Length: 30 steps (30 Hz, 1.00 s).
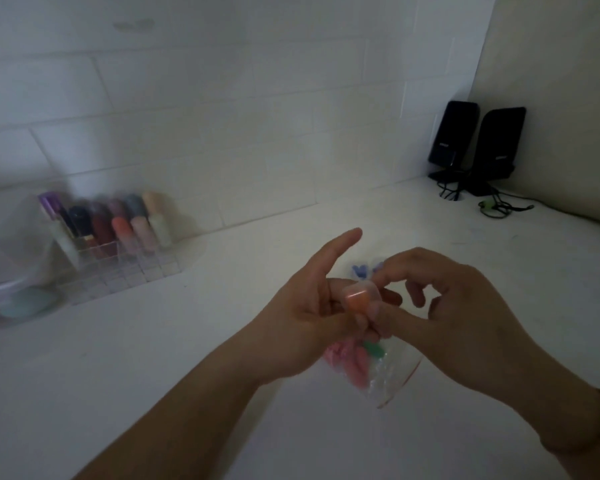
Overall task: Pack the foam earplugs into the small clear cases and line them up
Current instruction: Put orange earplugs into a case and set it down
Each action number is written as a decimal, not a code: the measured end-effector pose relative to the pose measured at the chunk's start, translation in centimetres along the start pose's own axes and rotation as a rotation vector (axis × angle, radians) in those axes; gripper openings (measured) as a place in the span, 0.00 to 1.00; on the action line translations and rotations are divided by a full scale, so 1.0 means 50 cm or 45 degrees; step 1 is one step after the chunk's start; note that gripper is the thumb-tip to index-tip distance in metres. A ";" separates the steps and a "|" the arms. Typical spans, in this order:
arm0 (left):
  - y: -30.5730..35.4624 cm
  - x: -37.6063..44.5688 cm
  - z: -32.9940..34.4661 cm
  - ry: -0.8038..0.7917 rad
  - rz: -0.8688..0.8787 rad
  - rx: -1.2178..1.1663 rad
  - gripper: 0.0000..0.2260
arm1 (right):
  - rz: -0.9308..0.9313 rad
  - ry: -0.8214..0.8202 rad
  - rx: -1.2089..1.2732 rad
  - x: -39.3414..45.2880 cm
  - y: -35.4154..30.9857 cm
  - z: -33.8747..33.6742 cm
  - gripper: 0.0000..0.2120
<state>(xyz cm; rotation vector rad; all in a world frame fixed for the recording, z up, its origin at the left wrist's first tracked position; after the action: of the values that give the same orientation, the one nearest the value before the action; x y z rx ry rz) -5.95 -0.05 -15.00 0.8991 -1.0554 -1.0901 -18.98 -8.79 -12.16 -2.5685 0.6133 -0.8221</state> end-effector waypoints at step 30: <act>-0.033 0.014 0.039 -0.009 0.445 1.354 0.22 | 0.623 0.244 -0.654 0.056 0.252 -0.110 0.05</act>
<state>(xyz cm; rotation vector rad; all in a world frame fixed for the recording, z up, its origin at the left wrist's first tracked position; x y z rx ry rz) -8.14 -1.21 -15.89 1.4453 -1.7547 -0.1686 -23.92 -21.90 -12.60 -2.5816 1.6148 -0.8151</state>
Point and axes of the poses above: each hand's wrist, its own x-axis towards the middle knuckle, its own z-axis out of the palm, y = z × x, the point moved 4 cm from there along x, towards the middle knuckle, and after that the axes turned 14 degrees about -x, right-handed, at the moved point
